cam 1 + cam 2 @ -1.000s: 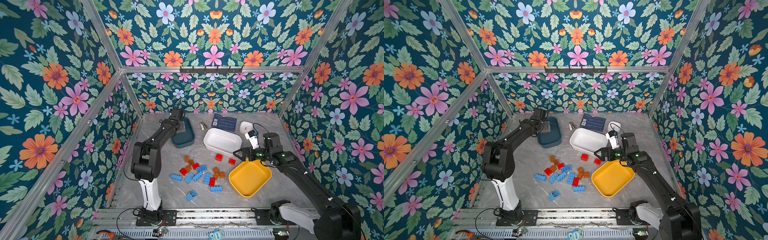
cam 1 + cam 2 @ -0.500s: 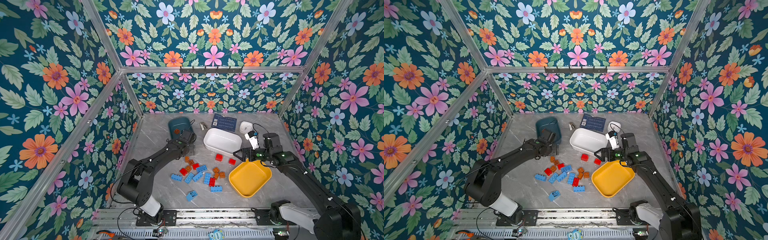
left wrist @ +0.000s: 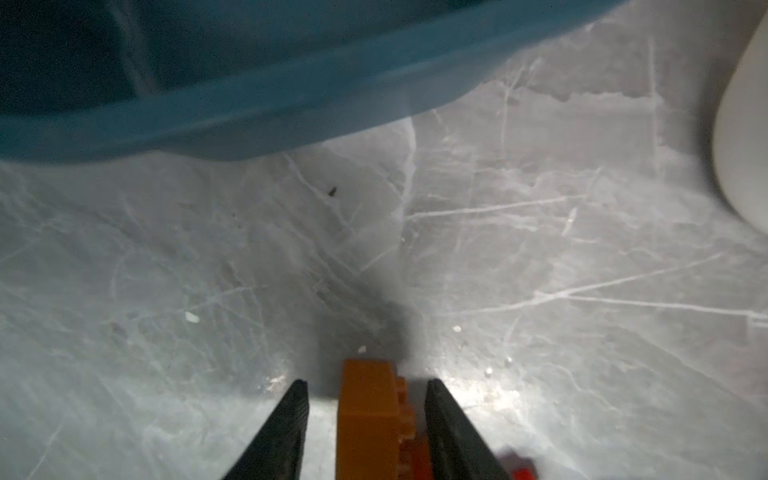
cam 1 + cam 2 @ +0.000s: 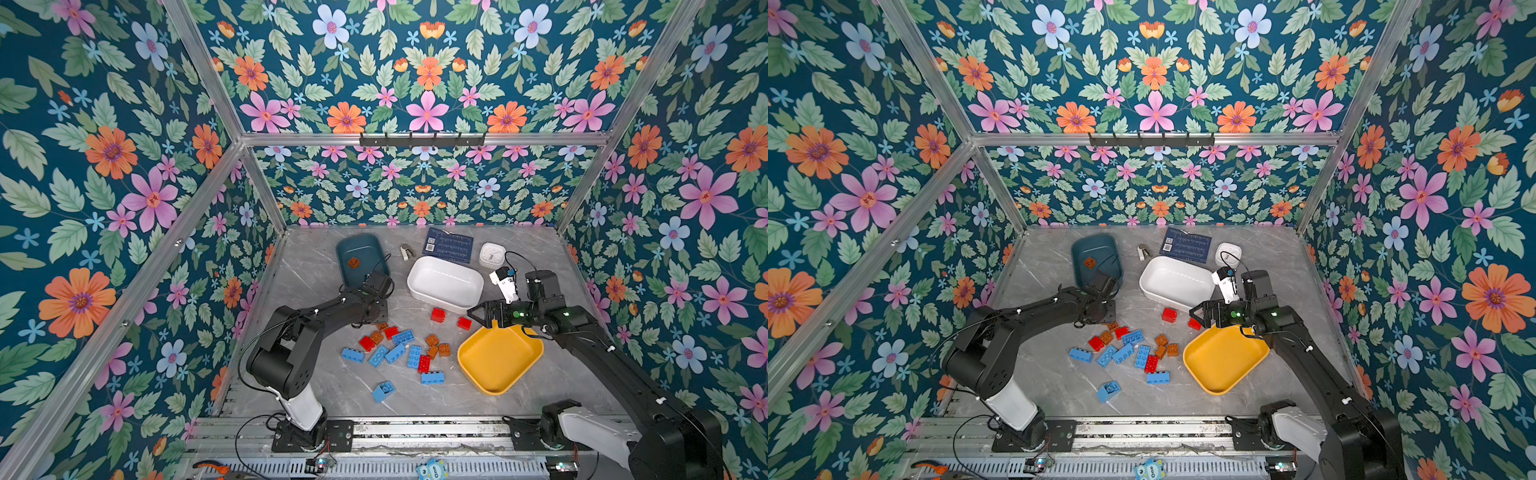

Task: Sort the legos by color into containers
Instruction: 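Grasp another orange-brown brick from the pile with the left gripper, then move the brick over the teal tub and release it with the left gripper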

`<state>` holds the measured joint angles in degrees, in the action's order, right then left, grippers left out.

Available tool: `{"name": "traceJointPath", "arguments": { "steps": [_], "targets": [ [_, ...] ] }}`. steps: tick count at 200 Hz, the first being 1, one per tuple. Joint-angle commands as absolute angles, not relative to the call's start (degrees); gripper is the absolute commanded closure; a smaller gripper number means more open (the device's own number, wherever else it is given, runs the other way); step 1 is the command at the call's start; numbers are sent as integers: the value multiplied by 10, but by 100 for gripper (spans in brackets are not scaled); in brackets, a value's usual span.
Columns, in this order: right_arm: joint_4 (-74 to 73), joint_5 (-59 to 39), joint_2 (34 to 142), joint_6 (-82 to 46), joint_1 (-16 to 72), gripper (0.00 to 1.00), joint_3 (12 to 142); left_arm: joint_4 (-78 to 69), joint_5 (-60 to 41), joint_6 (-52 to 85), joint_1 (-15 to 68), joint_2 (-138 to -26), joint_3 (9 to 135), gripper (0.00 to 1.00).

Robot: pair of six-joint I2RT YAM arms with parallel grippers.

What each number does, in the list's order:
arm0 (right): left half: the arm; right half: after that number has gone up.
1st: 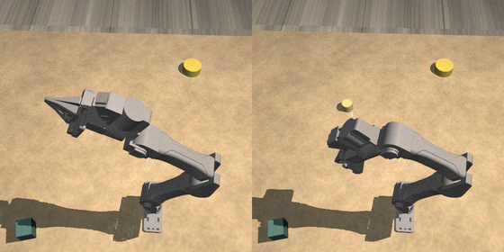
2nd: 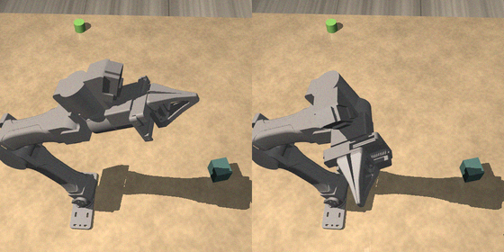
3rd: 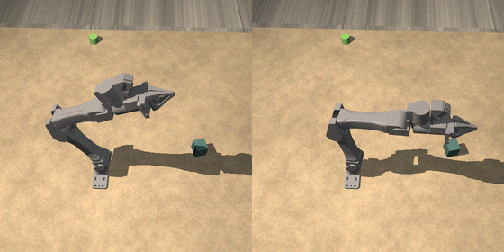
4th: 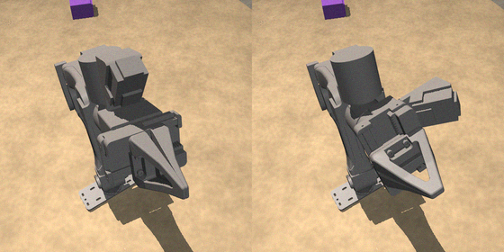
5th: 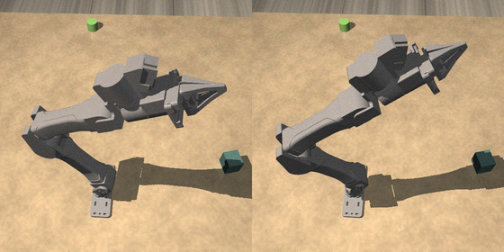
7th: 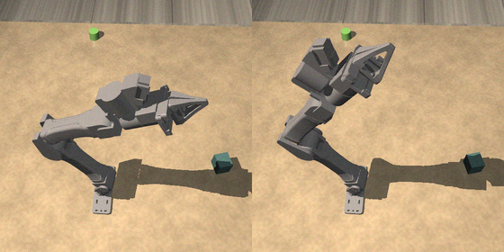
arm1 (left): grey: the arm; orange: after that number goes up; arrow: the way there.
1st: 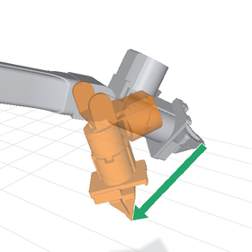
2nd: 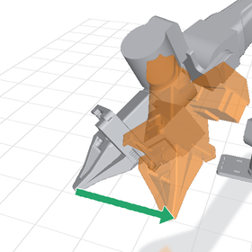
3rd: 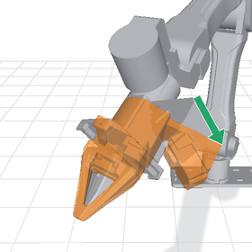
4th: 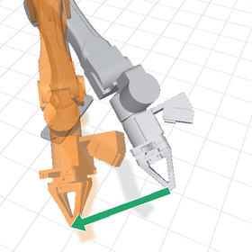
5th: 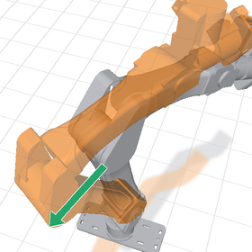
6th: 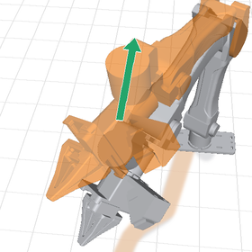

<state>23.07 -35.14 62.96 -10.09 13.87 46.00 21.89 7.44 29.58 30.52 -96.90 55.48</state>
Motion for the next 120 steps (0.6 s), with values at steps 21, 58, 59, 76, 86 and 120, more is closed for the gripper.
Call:
{"name": "traceJointPath", "arguments": {
  "steps": [21, 58, 59, 76, 86, 120],
  "targets": [
    [237, -345, 630, -91, 139, 1, 459, 216, 84, 294, 306, -966, 556, 75],
    [236, -345, 630, -91, 140, 1, 463, 254, 108, 273, 306, -950, 595, 77],
    [236, -345, 630, -91, 140, 1, 463, 255, 109, 272, 306, -949, 596, 78],
    [233, -347, 632, -91, 140, 1, 467, 274, 121, 254, 305, -943, 631, 78],
    [232, -349, 633, -92, 139, 1, 469, 287, 132, 240, 304, -943, 654, 78],
    [219, -355, 640, -97, 139, 1, 477, 301, 166, 178, 277, -974, 760, 77]
  ]
}}
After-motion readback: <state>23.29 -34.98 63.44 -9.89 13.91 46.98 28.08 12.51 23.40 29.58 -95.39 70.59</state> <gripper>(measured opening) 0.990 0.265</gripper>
